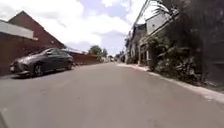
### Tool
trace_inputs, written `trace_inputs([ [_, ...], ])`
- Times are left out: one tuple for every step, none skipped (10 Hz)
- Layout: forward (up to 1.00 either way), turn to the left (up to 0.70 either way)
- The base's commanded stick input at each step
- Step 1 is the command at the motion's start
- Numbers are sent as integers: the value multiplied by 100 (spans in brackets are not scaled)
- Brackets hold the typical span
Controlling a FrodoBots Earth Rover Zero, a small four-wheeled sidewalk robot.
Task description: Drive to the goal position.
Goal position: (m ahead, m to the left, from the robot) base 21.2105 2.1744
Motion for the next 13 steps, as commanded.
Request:
trace_inputs([
  [100,0],
  [100,0],
  [100,0],
  [100,0],
  [100,0],
  [100,0],
  [100,0],
  [100,0],
  [100,0],
  [100,-21],
  [100,-5],
  [100,0],
  [100,0],
])
